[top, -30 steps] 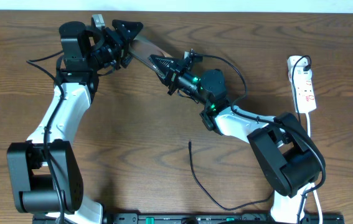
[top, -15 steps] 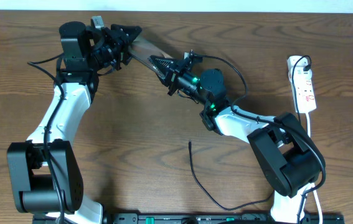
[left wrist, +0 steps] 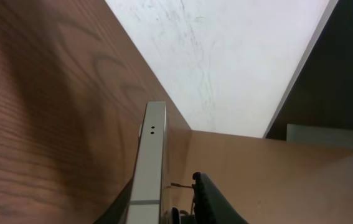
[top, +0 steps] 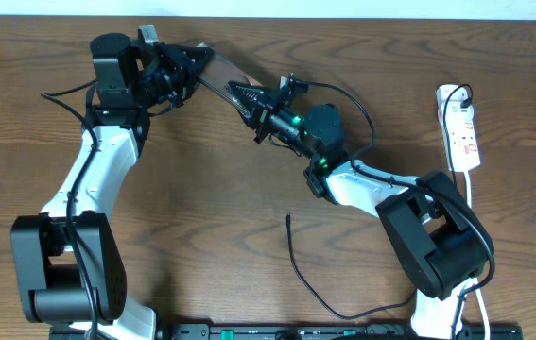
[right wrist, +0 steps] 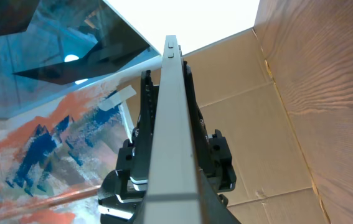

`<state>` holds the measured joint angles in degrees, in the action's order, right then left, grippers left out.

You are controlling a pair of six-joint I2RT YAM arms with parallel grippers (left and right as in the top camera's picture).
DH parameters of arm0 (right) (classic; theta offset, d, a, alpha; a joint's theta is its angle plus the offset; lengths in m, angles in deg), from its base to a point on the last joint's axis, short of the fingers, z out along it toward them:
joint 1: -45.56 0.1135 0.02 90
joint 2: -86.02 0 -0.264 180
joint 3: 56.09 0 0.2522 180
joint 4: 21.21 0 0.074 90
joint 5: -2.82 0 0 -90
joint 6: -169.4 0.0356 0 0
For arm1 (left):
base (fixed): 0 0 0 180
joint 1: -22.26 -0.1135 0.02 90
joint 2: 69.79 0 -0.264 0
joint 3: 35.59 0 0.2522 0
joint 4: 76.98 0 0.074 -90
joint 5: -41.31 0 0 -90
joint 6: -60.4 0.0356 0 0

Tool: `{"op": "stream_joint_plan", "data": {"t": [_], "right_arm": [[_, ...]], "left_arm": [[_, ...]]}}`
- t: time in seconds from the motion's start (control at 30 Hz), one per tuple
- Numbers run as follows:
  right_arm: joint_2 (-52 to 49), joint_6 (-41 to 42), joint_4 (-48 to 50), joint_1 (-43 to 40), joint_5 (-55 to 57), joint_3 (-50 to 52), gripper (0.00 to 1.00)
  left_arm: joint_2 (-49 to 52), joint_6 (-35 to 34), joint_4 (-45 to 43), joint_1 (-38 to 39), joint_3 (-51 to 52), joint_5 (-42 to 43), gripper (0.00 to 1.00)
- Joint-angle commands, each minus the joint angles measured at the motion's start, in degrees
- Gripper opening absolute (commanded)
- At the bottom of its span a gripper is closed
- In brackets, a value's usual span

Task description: Plug charger to phone and switch on socket

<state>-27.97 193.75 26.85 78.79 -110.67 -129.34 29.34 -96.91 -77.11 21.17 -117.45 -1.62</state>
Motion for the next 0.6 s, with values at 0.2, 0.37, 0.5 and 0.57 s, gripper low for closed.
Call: {"op": "stream_joint_plan", "data": {"t": [0.2,0.37,0.5,0.57], "right_arm": [[0.42,-0.83,-0.35,1.27,-0.57,-0.74,0.01],[0.42,-0.85,-0.35,1.27,-0.63,-0.74,0.01],[0.42,-0.85,-0.35,1.38,-0.63,-0.74,0.01],[0.42,-0.85,-0.37,1.38,-0.63,-0.74,0.01]], "left_arm": [[-0.11,5.79,-0.74,-0.17,-0.46,0.52,0.19],[-0.13,5.53,-0.74,-0.17,-0.48,0.52,0.1],[-0.13,5.55,-0.74,-0.17,-0.48,0.5,0.08],[-0.13,5.55,-0.74,-0.17,-0.48,0.5,0.08]]}}
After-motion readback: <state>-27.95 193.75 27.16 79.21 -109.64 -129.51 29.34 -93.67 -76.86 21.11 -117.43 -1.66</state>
